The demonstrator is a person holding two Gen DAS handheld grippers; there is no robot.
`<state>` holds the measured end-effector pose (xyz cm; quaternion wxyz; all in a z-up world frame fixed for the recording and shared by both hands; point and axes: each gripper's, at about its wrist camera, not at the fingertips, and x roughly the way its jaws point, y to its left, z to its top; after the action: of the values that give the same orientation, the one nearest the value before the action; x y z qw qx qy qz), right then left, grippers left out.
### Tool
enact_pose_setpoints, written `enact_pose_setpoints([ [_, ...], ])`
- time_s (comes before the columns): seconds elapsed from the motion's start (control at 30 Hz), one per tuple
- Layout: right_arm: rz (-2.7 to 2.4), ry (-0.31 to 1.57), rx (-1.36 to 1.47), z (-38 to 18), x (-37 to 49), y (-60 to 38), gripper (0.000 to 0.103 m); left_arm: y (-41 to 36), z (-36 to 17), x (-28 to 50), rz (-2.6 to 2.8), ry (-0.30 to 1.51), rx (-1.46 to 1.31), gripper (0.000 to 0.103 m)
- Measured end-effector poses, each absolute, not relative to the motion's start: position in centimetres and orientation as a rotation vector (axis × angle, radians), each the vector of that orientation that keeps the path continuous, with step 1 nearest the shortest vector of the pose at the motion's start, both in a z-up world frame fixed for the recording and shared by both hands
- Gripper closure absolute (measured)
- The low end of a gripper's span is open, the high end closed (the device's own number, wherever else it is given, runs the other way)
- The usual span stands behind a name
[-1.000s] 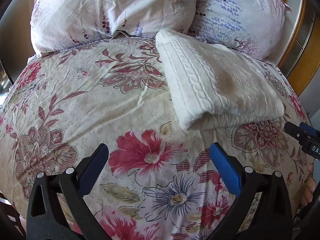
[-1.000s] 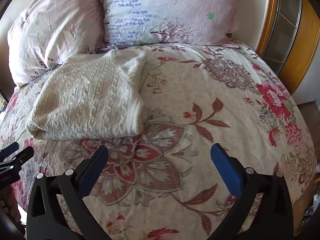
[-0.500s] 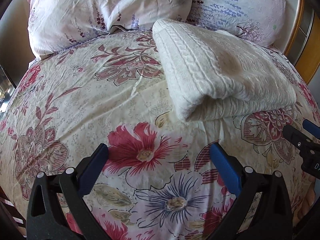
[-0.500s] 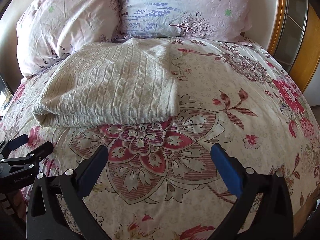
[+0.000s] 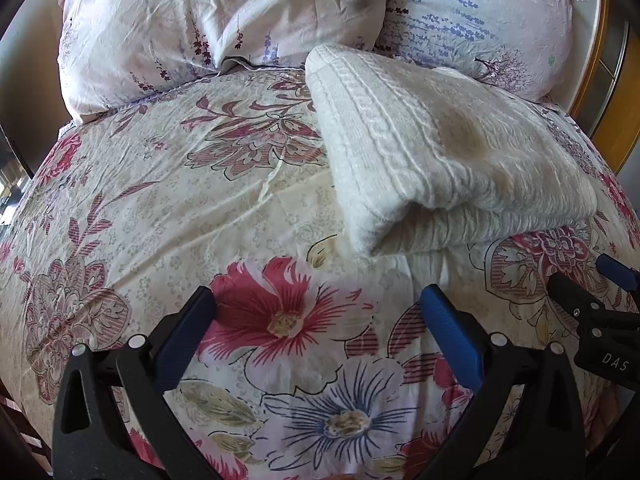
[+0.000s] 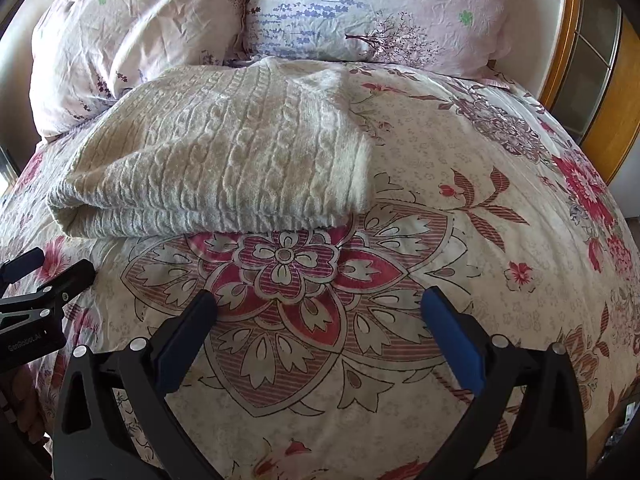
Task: Fold small clothes
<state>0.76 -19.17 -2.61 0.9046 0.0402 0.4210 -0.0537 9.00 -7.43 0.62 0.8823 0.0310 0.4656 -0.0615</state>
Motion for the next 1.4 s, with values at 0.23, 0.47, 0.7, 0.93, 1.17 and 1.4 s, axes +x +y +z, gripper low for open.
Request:
enact_pose_setpoints([
  [0.23,-0.111,0.855,0.082,-2.68,0.63,-19.16,0.001,-7.46,0.6,8.91,-0.127,0.958,0.064,0.002],
  [0.47,-0.11,0.851,0.081,-2.68,0.61,-19.2,0.001,-7.45,0.62,8.86,-0.127,0.955,0.064,0.002],
  [0.7,-0.11,0.852,0.081,-2.68,0.6,-19.16,0.001,-7.45,0.66,8.87,-0.127,0.955,0.064,0.002],
  [0.93,-0.11,0.851,0.082,-2.68,0.6,-19.16,0.001,-7.45,0.63,8.86,-0.127,0.955,0.064,0.002],
  [1.17,-0.11,0.851,0.082,-2.69,0.61,-19.16,0.001,-7.44,0.62,8.86,-0.126,0.955,0.064,0.002],
  [1.4,-0.111,0.851,0.082,-2.69,0.6,-19.16,0.001,-7.44,0.61,8.85,-0.126,0.955,0.064,0.002],
])
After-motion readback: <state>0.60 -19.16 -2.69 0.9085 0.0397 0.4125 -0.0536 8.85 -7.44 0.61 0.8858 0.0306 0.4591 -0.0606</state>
